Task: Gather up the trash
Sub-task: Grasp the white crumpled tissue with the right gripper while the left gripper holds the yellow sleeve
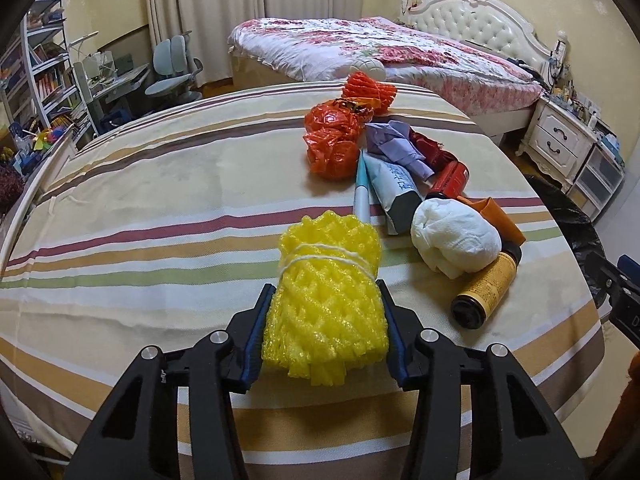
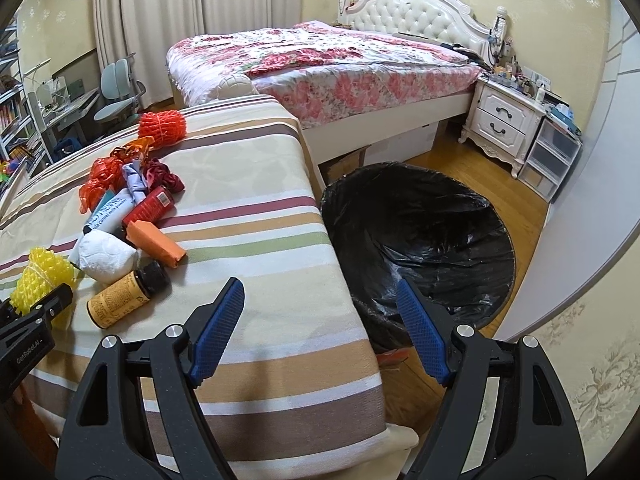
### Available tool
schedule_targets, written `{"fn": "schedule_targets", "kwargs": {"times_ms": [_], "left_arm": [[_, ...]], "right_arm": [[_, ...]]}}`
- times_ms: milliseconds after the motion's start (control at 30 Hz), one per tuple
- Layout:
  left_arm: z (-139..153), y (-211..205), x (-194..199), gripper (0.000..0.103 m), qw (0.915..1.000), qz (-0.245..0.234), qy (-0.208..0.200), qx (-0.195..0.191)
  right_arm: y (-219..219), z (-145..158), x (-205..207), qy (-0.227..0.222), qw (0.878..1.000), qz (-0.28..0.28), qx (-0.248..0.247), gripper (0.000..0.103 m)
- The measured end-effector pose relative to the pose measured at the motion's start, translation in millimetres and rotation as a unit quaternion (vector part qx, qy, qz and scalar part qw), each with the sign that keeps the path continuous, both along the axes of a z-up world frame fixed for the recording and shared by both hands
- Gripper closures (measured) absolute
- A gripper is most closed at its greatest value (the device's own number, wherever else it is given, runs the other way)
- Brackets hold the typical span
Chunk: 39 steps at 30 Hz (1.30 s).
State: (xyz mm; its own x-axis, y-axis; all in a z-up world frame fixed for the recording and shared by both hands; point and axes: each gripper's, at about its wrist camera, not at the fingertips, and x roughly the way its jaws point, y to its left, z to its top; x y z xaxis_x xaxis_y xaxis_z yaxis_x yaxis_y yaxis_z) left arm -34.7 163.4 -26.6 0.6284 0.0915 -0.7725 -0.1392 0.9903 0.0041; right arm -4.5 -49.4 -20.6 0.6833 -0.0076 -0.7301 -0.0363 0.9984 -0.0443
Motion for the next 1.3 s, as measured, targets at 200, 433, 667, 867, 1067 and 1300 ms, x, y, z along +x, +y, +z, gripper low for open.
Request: {"fn": "schedule_targets", "kwargs": {"times_ms": [200,433,667,867,1067,1300], "left_arm": [[6.4,8.9,-2.0,0.055,0.9997,0.013,-0.012,0.018],[6.1,23.9,-2.5,0.055,0.9989,0.032,-0.015,0.032],[9.4,38.5,-5.4,0.055,0.9978,0.044,-0.024,0.044],[7.9,54.9,-8.2,0.055,0.9974,0.058,-0.024,0.034],[5.5,67.8,-10.1,0.055,0.9972,0.067,-0.024,0.023],[3.2,74.4,-12.8,0.055,0.9972,0.069,-0.024,0.015]], "right_arm": [[15.7,2.5,1.6,-0.001,1.0,0.023,0.0,0.027],[43.4,10.6,0.1,-0.002,0.998,0.065,0.012,0.027],[79.3,14.5,-2.3,0.005,0.992,0.12,0.025,0.033],[112.2,9.5,-1.7,0.016,0.987,0.16,0.012,0.042],[129.7,1.1,2.8,0.024,0.985,0.173,-0.005,0.049],[137.0,-3.8,4.6,0.027,0.983,0.183,-0.01,0.069]]}}
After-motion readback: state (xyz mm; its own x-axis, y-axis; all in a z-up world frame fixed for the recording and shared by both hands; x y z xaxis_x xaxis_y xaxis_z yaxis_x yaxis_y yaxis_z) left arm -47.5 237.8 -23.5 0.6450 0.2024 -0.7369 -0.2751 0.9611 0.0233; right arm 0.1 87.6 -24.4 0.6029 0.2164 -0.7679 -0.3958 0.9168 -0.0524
